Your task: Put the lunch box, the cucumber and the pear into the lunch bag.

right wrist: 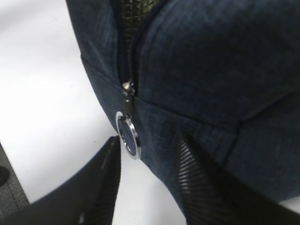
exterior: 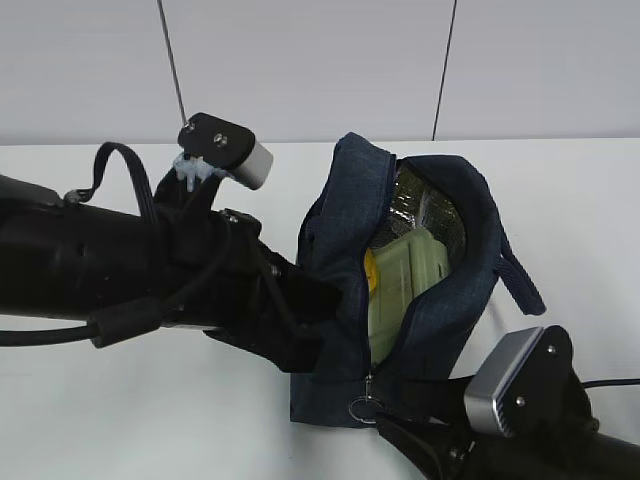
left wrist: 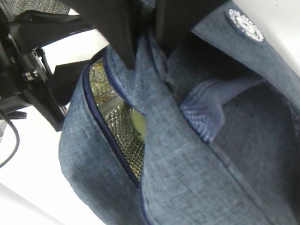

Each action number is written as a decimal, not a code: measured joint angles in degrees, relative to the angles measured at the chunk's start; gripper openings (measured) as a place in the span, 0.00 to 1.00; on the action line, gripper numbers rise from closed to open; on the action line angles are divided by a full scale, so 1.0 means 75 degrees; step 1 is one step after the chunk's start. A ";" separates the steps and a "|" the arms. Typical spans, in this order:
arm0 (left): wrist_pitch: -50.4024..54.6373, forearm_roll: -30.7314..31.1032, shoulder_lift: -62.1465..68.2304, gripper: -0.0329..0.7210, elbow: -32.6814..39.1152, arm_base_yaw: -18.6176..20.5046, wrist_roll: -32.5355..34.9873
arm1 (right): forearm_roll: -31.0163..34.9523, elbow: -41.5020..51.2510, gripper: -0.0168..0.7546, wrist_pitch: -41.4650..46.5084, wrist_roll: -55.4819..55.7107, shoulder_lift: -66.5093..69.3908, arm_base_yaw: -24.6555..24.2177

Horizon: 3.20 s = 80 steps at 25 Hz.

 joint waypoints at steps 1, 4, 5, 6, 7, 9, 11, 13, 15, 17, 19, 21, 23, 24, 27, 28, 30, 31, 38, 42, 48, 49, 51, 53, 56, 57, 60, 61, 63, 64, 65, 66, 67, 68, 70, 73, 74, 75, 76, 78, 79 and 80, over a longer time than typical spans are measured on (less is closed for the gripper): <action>0.0000 0.0000 0.0000 0.05 0.0000 0.0000 0.0000 | 0.0000 -0.0014 0.44 0.0000 0.0000 -0.0001 0.0000; 0.0000 0.0000 0.0000 0.05 0.0000 0.0000 0.0000 | -0.0100 -0.0021 0.44 0.0000 -0.0006 -0.0001 0.0000; 0.0000 -0.0008 0.0000 0.05 0.0000 0.0000 0.0000 | -0.0195 -0.0035 0.44 0.0000 -0.0006 -0.0001 0.0000; 0.0000 -0.0014 0.0000 0.05 0.0000 0.0000 0.0000 | -0.0287 -0.0067 0.44 0.0000 -0.0018 -0.0001 0.0000; 0.0000 -0.0027 0.0000 0.05 0.0000 0.0000 0.0000 | -0.0434 -0.0102 0.44 0.0000 -0.0018 0.0010 0.0000; 0.0000 -0.0097 0.0000 0.05 0.0000 0.0000 0.0000 | -0.0598 -0.0151 0.44 0.0000 -0.0018 0.0010 0.0000; 0.0000 -0.0184 0.0000 0.05 0.0000 0.0000 0.0000 | -0.0673 -0.0236 0.44 0.0000 -0.0018 0.0112 0.0000; -0.0006 -0.0228 0.0000 0.05 0.0000 0.0000 0.0000 | -0.0703 -0.0270 0.44 0.0000 -0.0018 0.0293 0.0000; -0.0006 -0.0246 0.0000 0.05 0.0000 0.0000 0.0000 | -0.0702 -0.0286 0.43 0.0000 -0.0018 0.0542 0.0000; -0.0006 -0.0246 0.0000 0.05 0.0000 0.0000 0.0000 | -0.0702 -0.0286 0.43 0.0000 -0.0018 0.0691 0.0000; -0.0006 -0.0261 0.0000 0.05 0.0000 0.0000 0.0000 | -0.0702 -0.0286 0.43 0.0000 -0.0018 0.0717 0.0000; -0.0006 -0.0269 0.0000 0.05 0.0000 0.0000 0.0000 | -0.0702 -0.0286 0.41 0.0000 -0.0034 0.0717 0.0000; -0.0006 -0.0269 0.0000 0.05 0.0000 0.0000 0.0000 | -0.0702 -0.0286 0.36 0.0000 -0.0034 0.0717 0.0000; -0.0006 -0.0269 0.0000 0.05 0.0000 0.0000 0.0000 | -0.0702 -0.0286 0.34 0.0000 -0.0034 0.0717 0.0000; -0.0006 -0.0274 0.0000 0.05 0.0000 0.0000 0.0000 | -0.0702 -0.0286 0.33 0.0000 -0.0034 0.0717 0.0000; -0.0006 -0.0274 0.0000 0.05 0.0000 0.0000 0.0000 | -0.0702 -0.0306 0.33 0.0000 -0.0020 0.0717 0.0000; -0.0006 -0.0274 0.0000 0.05 0.0000 0.0000 0.0000 | -0.0702 -0.0365 0.33 0.0000 -0.0020 0.0717 0.0000; -0.0006 -0.0274 0.0000 0.05 0.0000 0.0000 0.0000 | -0.0702 -0.0403 0.33 0.0000 -0.0020 0.0717 0.0000; -0.0006 -0.0274 0.0000 0.05 0.0000 0.0000 0.0000 | -0.0702 -0.0443 0.33 0.0000 -0.0020 0.0717 0.0000; -0.0006 -0.0274 0.0000 0.05 0.0000 0.0000 0.0000 | -0.0702 -0.0455 0.30 0.0000 -0.0020 0.0730 0.0000; -0.0006 -0.0274 0.0000 0.05 0.0000 0.0000 0.0000 | -0.0687 -0.0458 0.28 0.0000 0.0116 0.0730 0.0000; -0.0006 -0.0274 0.0000 0.05 0.0000 0.0000 0.0000 | -0.0687 -0.0458 0.27 0.0000 0.0156 0.0730 0.0000; -0.0031 -0.0274 0.0000 0.05 0.0000 0.0000 0.0000 | -0.0657 -0.0458 0.27 0.0000 0.0269 0.0730 0.0000; -0.0046 -0.0274 0.0000 0.05 0.0000 0.0000 0.0000 | -0.0582 -0.0458 0.27 0.0000 0.0365 0.0730 0.0000; -0.0072 -0.0267 0.0000 0.05 0.0000 0.0000 0.0000 | -0.0515 -0.0458 0.27 0.0000 0.0463 0.0730 0.0000; -0.0090 -0.0267 0.0000 0.05 0.0000 0.0000 0.0000 | -0.0518 -0.0471 0.27 0.0000 0.0478 0.0730 0.0000; -0.0189 -0.0259 0.0000 0.05 0.0000 0.0000 0.0000 | -0.0510 -0.0471 0.27 0.0000 0.0488 0.0730 0.0000; -0.0226 -0.0252 0.0000 0.05 0.0000 0.0000 0.0000 | -0.0500 -0.0471 0.27 0.0000 0.0488 0.0730 0.0000; -0.0257 -0.0252 0.0000 0.05 0.0000 0.0000 0.0000 | -0.0500 -0.0471 0.27 0.0000 0.0495 0.0730 0.0000; -0.0257 -0.0252 0.0000 0.05 0.0000 0.0000 0.0000 | -0.0500 -0.0471 0.27 0.0000 0.0495 0.0730 0.0000; -0.0257 -0.0252 0.0000 0.05 0.0000 0.0000 0.0000 | -0.0500 -0.0471 0.27 0.0000 0.0510 0.0730 0.0000; -0.0257 -0.0252 0.0000 0.05 0.0000 0.0000 0.0000 | -0.0500 -0.0471 0.27 0.0000 0.0510 0.0730 0.0000; -0.0257 -0.0252 0.0000 0.05 0.0000 0.0000 0.0000 | -0.0500 -0.0471 0.27 0.0000 0.0510 0.0730 0.0000; -0.0257 -0.0252 0.0000 0.05 0.0000 0.0000 0.0000 | -0.0500 -0.0471 0.27 0.0000 0.0516 0.0730 0.0000; -0.0257 -0.0252 0.0000 0.05 0.0000 0.0000 0.0000 | -0.0500 -0.0471 0.27 0.0000 0.0516 0.0730 0.0000; -0.0257 -0.0252 0.0000 0.05 0.0000 0.0000 0.0000 | -0.0500 -0.0471 0.27 0.0000 0.0516 0.0730 0.0000; -0.0257 -0.0252 0.0000 0.05 0.0000 0.0000 0.0000 | -0.0500 -0.0471 0.27 0.0000 0.0516 0.0730 0.0000; -0.0257 -0.0252 0.0000 0.05 0.0000 0.0000 0.0000 | -0.0500 -0.0471 0.27 0.0000 0.0516 0.0730 0.0000; -0.0257 -0.0252 0.0000 0.05 0.0000 0.0000 0.0000 | -0.0500 -0.0488 0.27 0.0000 0.0516 0.0730 0.0000; -0.0263 -0.0252 0.0000 0.05 0.0000 0.0000 0.0000 | -0.0500 -0.0559 0.27 0.0000 0.0528 0.0730 0.0000; -0.0263 -0.0252 0.0000 0.05 0.0000 0.0000 0.0000 | -0.0500 -0.0577 0.27 0.0000 0.0558 0.0730 0.0000; -0.0263 -0.0252 0.0000 0.05 0.0000 0.0000 0.0000 | -0.0517 -0.0597 0.27 0.0000 0.0576 0.0730 0.0000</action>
